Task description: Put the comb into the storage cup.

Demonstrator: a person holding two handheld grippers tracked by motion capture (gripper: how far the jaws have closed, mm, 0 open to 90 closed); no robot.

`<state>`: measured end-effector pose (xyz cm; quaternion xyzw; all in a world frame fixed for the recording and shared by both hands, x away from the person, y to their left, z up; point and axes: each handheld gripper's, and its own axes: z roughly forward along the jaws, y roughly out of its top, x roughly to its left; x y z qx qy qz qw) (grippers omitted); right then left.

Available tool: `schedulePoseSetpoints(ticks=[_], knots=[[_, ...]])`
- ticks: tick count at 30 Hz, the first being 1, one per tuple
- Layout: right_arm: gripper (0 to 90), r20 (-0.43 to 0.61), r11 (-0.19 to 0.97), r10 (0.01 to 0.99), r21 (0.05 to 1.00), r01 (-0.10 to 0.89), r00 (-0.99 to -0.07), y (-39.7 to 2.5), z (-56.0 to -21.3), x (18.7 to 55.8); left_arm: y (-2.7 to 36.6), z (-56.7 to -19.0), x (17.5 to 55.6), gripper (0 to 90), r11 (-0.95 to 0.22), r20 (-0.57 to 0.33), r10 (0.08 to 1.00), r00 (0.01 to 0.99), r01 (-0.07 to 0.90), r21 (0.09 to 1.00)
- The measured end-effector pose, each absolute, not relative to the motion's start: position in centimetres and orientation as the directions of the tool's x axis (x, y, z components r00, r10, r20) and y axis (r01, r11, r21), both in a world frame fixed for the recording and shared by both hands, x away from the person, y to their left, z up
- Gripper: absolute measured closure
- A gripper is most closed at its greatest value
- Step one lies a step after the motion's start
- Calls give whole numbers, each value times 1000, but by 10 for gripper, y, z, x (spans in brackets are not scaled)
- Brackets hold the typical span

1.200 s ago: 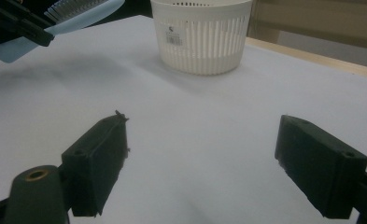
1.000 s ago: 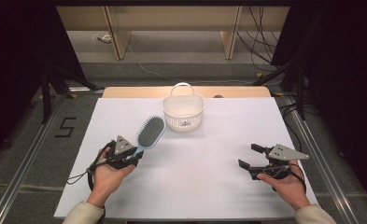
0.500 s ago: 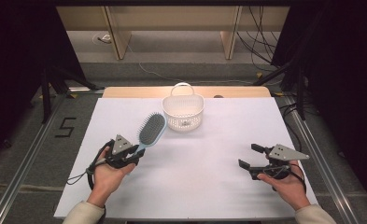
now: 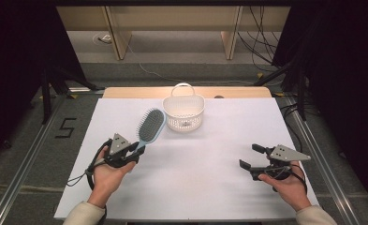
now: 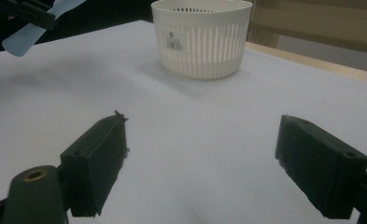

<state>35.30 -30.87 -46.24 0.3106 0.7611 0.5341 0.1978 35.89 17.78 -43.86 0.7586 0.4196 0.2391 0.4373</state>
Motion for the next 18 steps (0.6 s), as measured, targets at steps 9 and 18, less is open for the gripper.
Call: schedulePoseSetpoints(ticks=[9, 18], knots=[[175, 36, 230, 685, 937, 263, -727, -309, -463, 353, 176, -438, 359, 699, -257, -8, 831, 556, 397, 881], [175, 36, 227, 686, 938, 261, -726, -309, -463, 353, 175, -436, 359, 699, -246, -10, 832, 555, 385, 890]])
